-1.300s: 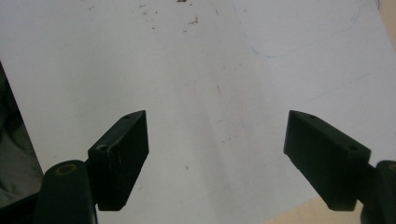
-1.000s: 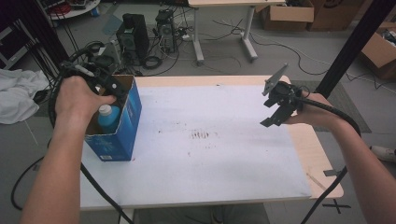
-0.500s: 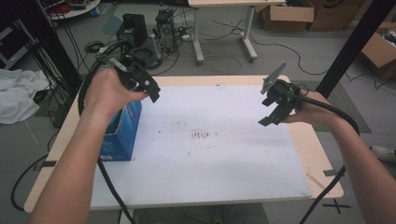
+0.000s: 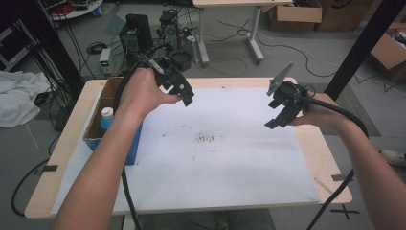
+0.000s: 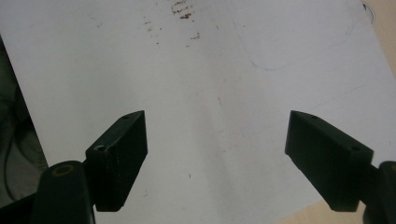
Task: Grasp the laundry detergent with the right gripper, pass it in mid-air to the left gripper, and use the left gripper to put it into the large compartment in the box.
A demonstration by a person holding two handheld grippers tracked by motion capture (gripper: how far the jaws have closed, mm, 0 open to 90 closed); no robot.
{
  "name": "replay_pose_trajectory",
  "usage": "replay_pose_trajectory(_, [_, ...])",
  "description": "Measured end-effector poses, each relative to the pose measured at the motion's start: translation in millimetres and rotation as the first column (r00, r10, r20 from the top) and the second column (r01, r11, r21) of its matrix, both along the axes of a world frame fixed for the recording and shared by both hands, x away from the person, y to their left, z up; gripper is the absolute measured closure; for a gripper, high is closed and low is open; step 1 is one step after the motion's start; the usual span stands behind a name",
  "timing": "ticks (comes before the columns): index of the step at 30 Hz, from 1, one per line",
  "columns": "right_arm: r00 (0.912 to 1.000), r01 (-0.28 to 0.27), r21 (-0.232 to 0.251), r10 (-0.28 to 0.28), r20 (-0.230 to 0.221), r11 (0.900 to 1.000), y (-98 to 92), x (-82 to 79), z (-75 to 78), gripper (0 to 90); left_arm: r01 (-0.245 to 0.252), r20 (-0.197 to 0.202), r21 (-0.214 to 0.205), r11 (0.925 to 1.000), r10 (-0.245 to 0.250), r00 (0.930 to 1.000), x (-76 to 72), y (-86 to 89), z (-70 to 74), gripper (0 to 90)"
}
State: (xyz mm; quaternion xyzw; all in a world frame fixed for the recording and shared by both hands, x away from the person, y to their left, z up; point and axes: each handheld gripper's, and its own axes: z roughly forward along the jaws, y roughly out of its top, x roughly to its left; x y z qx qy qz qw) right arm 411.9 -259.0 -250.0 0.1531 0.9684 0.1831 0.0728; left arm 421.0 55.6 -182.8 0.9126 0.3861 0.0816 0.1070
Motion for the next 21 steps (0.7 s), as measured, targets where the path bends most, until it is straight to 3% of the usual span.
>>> replay_pose_trajectory(10, [1.0,0.004,-0.003,-0.004,-0.002,1.0,-2.0,0.0,-0.9,20.9,0.022,0.001,0.003,0.9998,-0.022,0.9998,1.2,-11.4,-1.1,15.7])
replay_pose_trajectory(21, [1.0,0.004,-0.005,-0.004,-0.004,1.0,-1.2,-0.4,-1.7,20.9,0.019,-0.002,0.005,0.9998,-0.019,0.9998,0.4,-10.2,-0.7,15.7])
